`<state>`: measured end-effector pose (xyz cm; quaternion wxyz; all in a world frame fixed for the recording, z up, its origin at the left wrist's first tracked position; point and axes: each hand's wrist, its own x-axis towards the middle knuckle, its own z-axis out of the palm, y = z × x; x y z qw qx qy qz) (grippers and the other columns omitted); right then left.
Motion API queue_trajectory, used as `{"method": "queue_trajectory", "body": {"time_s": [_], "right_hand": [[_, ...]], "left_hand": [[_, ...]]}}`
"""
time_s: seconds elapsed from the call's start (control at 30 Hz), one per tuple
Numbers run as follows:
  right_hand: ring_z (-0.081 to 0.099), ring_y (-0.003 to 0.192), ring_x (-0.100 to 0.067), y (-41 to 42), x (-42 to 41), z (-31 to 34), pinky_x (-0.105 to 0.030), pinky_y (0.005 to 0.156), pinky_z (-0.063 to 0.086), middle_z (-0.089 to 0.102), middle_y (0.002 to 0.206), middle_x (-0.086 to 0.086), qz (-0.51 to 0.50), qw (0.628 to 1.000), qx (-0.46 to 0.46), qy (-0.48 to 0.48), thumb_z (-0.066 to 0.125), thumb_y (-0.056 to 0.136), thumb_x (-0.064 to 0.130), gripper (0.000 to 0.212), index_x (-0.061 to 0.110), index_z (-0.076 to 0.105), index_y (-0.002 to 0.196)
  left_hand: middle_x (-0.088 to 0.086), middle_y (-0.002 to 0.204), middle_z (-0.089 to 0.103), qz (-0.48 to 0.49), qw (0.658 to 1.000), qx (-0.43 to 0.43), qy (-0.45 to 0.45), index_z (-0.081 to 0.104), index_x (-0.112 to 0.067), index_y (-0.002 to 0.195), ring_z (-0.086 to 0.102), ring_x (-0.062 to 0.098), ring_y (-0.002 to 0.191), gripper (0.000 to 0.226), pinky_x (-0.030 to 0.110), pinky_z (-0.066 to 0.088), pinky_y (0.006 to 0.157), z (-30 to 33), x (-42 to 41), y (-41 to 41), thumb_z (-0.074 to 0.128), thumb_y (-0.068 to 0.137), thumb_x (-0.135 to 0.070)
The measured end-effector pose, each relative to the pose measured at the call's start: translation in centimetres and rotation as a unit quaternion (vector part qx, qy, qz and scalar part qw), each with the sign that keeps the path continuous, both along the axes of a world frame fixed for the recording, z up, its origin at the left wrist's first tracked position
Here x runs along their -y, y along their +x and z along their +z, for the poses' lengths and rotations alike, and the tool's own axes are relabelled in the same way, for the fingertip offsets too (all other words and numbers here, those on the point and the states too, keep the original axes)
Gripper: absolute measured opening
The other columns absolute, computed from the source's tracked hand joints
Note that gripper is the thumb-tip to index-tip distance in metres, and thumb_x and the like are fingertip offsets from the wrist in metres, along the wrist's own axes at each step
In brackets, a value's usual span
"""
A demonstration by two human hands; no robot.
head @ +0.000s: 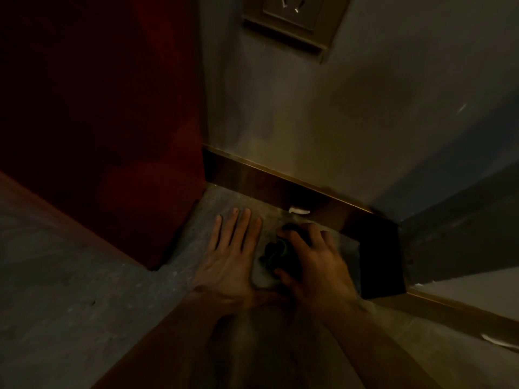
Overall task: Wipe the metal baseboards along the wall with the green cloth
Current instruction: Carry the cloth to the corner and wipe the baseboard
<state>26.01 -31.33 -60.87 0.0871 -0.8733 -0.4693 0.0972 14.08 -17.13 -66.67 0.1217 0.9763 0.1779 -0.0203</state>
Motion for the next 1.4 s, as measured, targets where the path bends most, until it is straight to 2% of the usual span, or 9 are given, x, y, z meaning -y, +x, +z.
{"method": "queue_trajectory", "body": {"time_s": [0.23,0.4,0.47,0.7,0.8,0.9,1.03,1.23,1.4], "right_hand": [[0.041,0.121,-0.030,0.2,1.4,0.1,-0.044,0.078,0.054,0.042,0.137,-0.001,0.015,0.999,-0.003,0.034,0.078,0.074,0.027,0.067,0.036,0.049,0.134],[0.044,0.106,-0.029,0.8,1.7,0.8,-0.040,0.057,0.052,0.041,0.125,-0.002,0.052,0.994,0.085,0.042,0.084,0.064,0.028,0.085,0.027,0.040,0.136],[0.044,0.103,-0.030,1.2,1.1,1.0,-0.036,0.054,0.045,0.042,0.125,-0.005,0.079,0.988,0.129,0.025,0.082,0.067,0.027,0.078,0.021,0.042,0.134],[0.048,0.120,-0.043,1.4,-2.0,0.8,-0.047,0.083,0.045,0.053,0.136,-0.014,0.178,0.948,0.263,-0.032,0.054,0.089,0.018,0.044,0.010,0.053,0.133],[0.050,0.122,-0.042,1.5,-3.4,0.7,-0.045,0.084,0.046,0.055,0.136,-0.013,0.190,0.927,0.315,-0.069,0.049,0.088,0.022,0.046,0.009,0.055,0.132],[0.050,0.121,-0.040,1.9,-4.4,0.4,-0.045,0.085,0.046,0.055,0.133,-0.013,0.215,0.898,0.368,-0.112,0.036,0.093,0.016,0.041,0.006,0.055,0.128],[0.046,0.120,-0.042,2.5,-4.8,0.1,-0.047,0.082,0.045,0.051,0.130,-0.014,0.237,0.875,0.388,-0.163,0.027,0.095,0.013,0.043,0.002,0.056,0.124],[0.046,0.119,-0.039,2.3,-5.1,0.6,-0.046,0.081,0.047,0.050,0.125,-0.008,0.239,0.865,0.383,-0.217,0.037,0.091,0.029,0.042,0.007,0.061,0.119],[0.048,0.117,-0.041,2.0,-5.0,1.3,-0.046,0.078,0.048,0.052,0.122,-0.009,0.237,0.875,0.363,-0.216,0.014,0.087,0.019,0.057,0.008,0.064,0.112]], "left_hand": [[0.010,0.165,-0.015,-0.002,1.000,0.012,-0.012,-0.005,-0.021,0.158,-0.026,0.029,0.148,0.133,0.064,-0.007,0.117,0.1,0.3,-0.1,0.025,0.060,-0.106],[0.011,0.165,-0.013,-0.003,1.000,0.009,0.011,-0.005,-0.020,0.158,-0.024,0.032,0.149,0.133,0.065,-0.007,0.117,0.1,0.2,-0.2,0.026,0.061,-0.105],[0.012,0.165,-0.012,-0.001,1.000,0.003,0.023,-0.004,-0.019,0.158,-0.022,0.032,0.149,0.133,0.065,-0.007,0.117,0.2,0.3,-0.1,0.027,0.061,-0.105],[0.018,0.166,0.003,0.006,1.000,0.009,0.017,0.006,-0.009,0.156,-0.010,0.034,0.152,0.132,0.065,0.000,0.118,0.2,0.5,-0.1,0.019,0.065,-0.103],[0.021,0.164,0.010,-0.009,1.000,0.013,0.026,0.023,-0.004,0.153,-0.004,0.037,0.152,0.132,0.066,0.003,0.118,0.0,0.4,-0.2,0.018,0.066,-0.103],[0.021,0.164,0.009,-0.014,0.999,0.022,0.023,0.026,-0.005,0.153,-0.006,0.036,0.152,0.132,0.065,0.003,0.118,-0.1,0.5,-0.2,0.019,0.065,-0.103],[0.019,0.165,0.006,-0.012,1.000,0.013,0.018,0.022,-0.007,0.154,-0.008,0.035,0.152,0.132,0.064,0.002,0.119,0.1,0.5,-0.1,0.018,0.063,-0.103],[0.015,0.166,-0.005,-0.003,1.000,0.005,0.015,0.003,-0.014,0.158,-0.018,0.031,0.151,0.132,0.063,-0.002,0.119,0.3,0.4,-0.3,0.022,0.062,-0.102],[0.014,0.166,-0.003,0.000,1.000,0.019,-0.001,0.008,-0.015,0.158,-0.016,0.030,0.151,0.131,0.062,-0.002,0.119,0.4,0.5,-0.3,0.025,0.062,-0.102]]}}
